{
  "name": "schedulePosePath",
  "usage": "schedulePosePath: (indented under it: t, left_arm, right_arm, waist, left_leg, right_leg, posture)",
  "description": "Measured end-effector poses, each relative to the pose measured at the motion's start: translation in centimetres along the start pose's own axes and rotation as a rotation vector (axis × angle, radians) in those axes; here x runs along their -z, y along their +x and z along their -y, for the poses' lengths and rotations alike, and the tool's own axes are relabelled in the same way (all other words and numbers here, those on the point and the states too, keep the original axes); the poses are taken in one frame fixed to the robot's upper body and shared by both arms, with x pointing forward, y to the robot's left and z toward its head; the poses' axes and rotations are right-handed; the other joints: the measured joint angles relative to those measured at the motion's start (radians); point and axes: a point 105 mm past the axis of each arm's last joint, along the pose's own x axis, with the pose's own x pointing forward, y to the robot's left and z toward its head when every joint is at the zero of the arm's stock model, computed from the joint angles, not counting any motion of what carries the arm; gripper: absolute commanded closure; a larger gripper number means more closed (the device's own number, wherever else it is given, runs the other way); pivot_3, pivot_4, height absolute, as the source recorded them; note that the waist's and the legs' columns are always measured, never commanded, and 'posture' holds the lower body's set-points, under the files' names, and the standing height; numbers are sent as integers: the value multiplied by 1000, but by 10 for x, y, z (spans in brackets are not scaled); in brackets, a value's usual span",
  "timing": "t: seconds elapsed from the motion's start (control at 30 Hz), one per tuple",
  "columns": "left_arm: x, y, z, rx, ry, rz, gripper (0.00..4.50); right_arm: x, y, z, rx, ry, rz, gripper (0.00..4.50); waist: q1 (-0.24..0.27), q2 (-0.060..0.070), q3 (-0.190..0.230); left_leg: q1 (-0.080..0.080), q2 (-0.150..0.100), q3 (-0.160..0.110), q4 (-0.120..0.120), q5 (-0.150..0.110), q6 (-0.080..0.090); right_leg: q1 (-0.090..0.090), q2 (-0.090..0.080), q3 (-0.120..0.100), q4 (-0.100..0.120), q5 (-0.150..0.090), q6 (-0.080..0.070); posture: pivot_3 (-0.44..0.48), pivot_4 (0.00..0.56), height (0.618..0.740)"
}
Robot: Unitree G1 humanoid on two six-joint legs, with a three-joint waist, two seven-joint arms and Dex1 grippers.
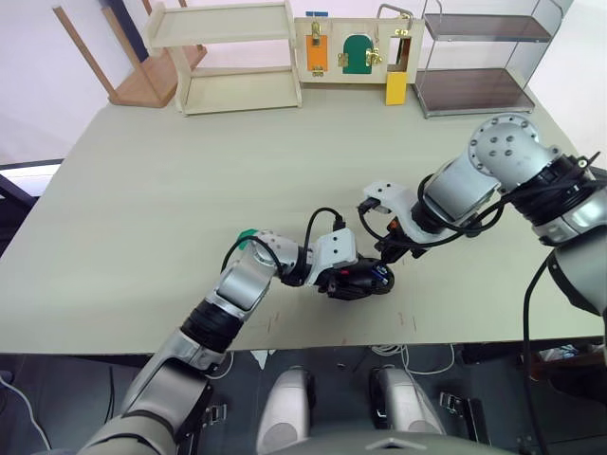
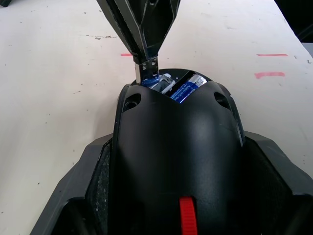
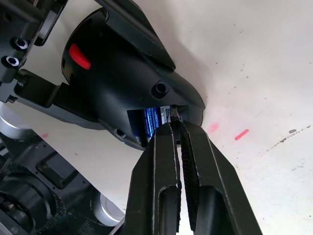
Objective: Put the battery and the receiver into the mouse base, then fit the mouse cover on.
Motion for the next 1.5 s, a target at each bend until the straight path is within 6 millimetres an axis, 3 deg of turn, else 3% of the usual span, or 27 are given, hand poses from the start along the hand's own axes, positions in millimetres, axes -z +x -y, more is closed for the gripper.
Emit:
schedulePosePath:
  t: [1.5]
  left_arm:
    - [0,-1,1,-7,-13,-7,1562]
  right_arm:
    - [5,4,-3,28,-114,9,4500]
  waist:
    - [-2,0,0]
  left_leg:
    - [-1,1,-1,0,0,0]
  right_leg:
    - [-1,0,-1,-1,0,-1]
  posture:
    - [0,150,740]
